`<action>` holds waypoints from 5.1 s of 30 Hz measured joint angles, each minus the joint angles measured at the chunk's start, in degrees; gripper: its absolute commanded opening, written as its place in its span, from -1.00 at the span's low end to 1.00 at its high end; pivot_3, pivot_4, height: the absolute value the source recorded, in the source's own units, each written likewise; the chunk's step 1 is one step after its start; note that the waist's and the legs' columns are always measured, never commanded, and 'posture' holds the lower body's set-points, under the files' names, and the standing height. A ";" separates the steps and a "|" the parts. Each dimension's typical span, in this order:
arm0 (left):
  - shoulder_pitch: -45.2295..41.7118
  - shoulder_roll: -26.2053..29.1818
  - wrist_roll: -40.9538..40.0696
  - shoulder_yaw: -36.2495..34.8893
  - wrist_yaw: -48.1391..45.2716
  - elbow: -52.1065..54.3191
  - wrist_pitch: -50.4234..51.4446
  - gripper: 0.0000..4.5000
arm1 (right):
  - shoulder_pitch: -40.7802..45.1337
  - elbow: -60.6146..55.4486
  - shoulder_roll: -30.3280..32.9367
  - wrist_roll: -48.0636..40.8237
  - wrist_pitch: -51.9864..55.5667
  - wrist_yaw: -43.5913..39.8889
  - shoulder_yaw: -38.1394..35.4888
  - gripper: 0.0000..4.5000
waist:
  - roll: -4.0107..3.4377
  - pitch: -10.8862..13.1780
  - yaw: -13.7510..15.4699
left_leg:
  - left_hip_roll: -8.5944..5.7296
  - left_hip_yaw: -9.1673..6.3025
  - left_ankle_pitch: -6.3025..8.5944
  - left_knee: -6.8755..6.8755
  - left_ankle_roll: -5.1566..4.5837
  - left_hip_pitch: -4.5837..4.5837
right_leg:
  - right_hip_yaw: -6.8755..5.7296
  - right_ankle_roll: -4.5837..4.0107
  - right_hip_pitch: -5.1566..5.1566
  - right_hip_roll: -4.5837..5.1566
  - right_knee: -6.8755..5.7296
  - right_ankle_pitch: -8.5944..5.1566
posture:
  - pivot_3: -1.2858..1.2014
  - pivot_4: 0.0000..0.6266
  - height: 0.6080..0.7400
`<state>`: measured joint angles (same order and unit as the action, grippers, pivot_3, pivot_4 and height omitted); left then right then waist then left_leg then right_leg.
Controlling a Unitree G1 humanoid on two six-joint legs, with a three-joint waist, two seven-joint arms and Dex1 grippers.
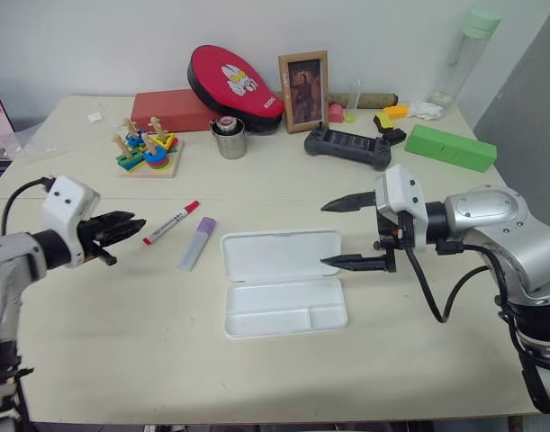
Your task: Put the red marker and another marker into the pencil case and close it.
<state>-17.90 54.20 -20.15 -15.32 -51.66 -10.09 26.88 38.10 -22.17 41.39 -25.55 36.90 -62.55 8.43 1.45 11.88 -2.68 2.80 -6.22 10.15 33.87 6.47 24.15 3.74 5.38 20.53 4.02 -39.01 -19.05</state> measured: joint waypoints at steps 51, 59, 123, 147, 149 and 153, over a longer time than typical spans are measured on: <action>-18.81 -7.10 11.21 11.44 -5.05 -30.31 -14.73 0.51 | 5.06 -0.58 0.29 -0.47 6.13 5.20 0.67 1.00 | 0.00 0.00 -0.58 | 0.00 -0.04 -0.02 0.06 0.00 0.29 | -0.04 0.00 0.30 0.00 -0.14 0.01 | 0.03 -0.52 1.00; -19.07 -7.73 12.24 11.66 -4.77 -31.41 -14.64 0.99 | 4.25 -0.71 0.40 -0.47 6.10 5.20 0.67 1.00 | 0.00 0.00 -0.58 | 0.00 -0.04 -0.02 0.06 -0.01 0.30 | -0.04 0.00 0.30 0.00 -0.16 0.01 | 0.03 -0.52 1.00; -13.14 0.39 -16.70 4.13 -10.33 31.21 23.34 -0.81 | 1.40 0.65 6.93 3.10 -1.24 -0.15 2.00 1.00 | 0.01 0.00 -0.61 | -0.02 -0.07 -0.13 0.19 0.04 0.48 | 0.01 0.00 0.65 0.00 -0.65 0.01 | 0.03 -0.52 1.00; -1.62 -5.61 -0.12 28.88 -12.09 27.85 2.13 -0.81 | 1.42 2.32 7.07 4.75 -2.91 -1.09 1.95 1.00 | 0.00 0.00 -0.34 | -0.03 -0.06 -0.13 0.22 0.04 0.49 | 0.02 -0.01 0.64 0.00 -0.61 0.01 | 0.03 -0.52 1.00; -2.99 -7.35 0.93 29.80 -12.65 26.32 0.48 -0.81 | 1.45 2.33 7.06 4.74 -2.92 -1.11 1.95 1.00 | 0.00 0.00 -0.35 | -0.03 -0.05 -0.13 0.22 0.04 0.50 | 0.02 -0.01 0.64 0.00 -0.59 0.01 | 0.03 -0.52 1.00; -3.68 -8.48 1.89 30.95 -13.51 25.39 -0.84 -0.81 | 1.44 2.33 7.06 4.74 -2.92 -1.10 1.95 1.00 | 0.00 0.00 -0.48 | -0.03 -0.05 -0.13 0.21 0.04 0.50 | 0.02 -0.01 0.64 0.00 -0.59 0.01 | 0.03 -0.52 1.00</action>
<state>-21.58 45.72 -18.26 15.63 -65.17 15.30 26.04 39.54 -19.84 48.45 -20.82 33.98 -63.65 10.38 1.45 11.88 -3.16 2.77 -6.27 10.03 34.08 6.51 24.65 3.76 5.37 21.17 4.01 -39.60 -19.03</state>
